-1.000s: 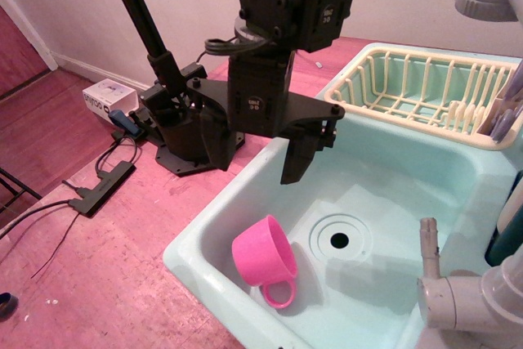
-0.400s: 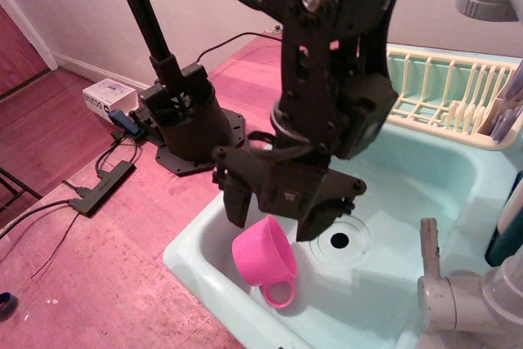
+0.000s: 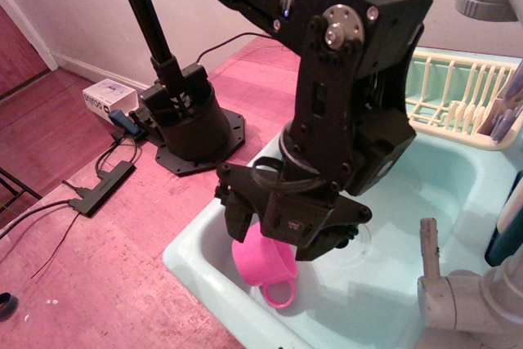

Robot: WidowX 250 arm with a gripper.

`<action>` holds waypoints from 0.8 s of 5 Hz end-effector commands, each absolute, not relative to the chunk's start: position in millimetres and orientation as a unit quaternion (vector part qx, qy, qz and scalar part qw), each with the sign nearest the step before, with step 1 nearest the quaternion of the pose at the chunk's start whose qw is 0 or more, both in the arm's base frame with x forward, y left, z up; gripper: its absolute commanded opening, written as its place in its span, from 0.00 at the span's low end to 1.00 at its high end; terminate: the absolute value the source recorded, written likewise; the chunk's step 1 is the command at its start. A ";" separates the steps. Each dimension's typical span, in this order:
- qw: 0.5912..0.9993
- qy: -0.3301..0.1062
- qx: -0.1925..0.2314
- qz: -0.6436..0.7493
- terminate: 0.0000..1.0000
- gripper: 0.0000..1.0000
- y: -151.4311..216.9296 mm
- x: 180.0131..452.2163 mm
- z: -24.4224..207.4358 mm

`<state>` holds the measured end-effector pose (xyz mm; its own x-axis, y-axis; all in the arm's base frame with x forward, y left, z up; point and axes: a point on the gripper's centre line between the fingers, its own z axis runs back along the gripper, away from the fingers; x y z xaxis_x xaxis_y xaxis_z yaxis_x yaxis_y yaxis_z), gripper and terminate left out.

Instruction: Flip cup upright

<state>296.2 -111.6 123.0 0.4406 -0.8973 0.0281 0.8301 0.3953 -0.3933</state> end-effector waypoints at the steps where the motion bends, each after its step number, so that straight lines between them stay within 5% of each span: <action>1: 0.820 0.078 -0.184 -0.537 0.00 1.00 -121.5 289.3 135.0; 4: 0.827 0.075 -0.191 -0.523 0.00 1.00 -130.9 270.0 122.0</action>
<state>270.7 -133.1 107.0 0.4393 -0.8971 0.0481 0.8183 0.3775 -0.4335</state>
